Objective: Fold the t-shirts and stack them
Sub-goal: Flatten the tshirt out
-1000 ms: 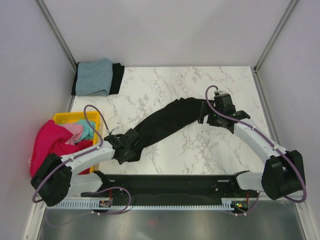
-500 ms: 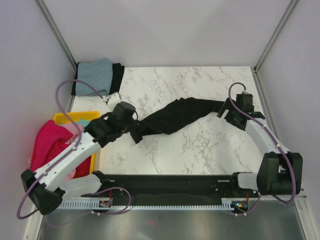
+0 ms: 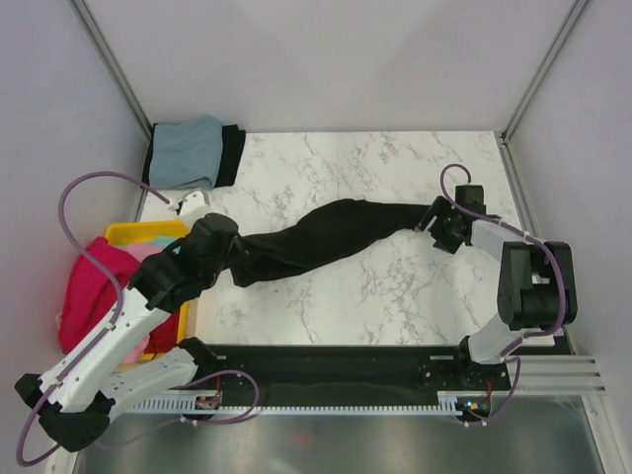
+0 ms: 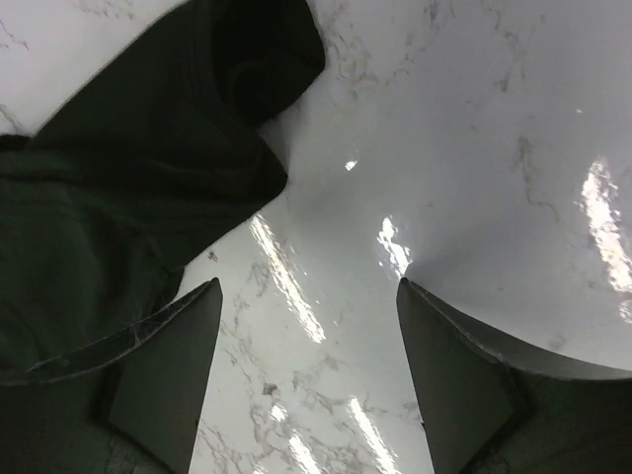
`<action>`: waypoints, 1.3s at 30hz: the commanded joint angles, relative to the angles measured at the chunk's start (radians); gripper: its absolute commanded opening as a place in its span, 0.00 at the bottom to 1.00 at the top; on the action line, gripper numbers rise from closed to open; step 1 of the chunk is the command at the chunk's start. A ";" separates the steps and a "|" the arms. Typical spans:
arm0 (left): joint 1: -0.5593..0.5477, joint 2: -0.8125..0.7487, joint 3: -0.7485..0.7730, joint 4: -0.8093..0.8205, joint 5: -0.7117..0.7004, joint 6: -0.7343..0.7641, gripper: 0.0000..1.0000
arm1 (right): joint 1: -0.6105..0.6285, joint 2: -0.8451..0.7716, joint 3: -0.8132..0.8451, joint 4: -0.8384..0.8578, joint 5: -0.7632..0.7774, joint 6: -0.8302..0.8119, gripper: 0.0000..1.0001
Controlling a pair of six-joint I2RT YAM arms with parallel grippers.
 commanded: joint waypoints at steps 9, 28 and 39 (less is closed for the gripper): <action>0.005 0.013 -0.067 -0.002 -0.008 0.020 0.02 | 0.021 0.127 0.050 0.241 -0.124 0.094 0.72; 0.006 0.016 -0.080 0.023 -0.005 0.052 0.02 | 0.104 0.258 0.229 0.153 -0.049 0.051 0.00; 0.256 0.327 0.418 0.204 0.188 0.400 0.02 | 0.096 0.409 1.043 -0.240 -0.189 0.005 0.00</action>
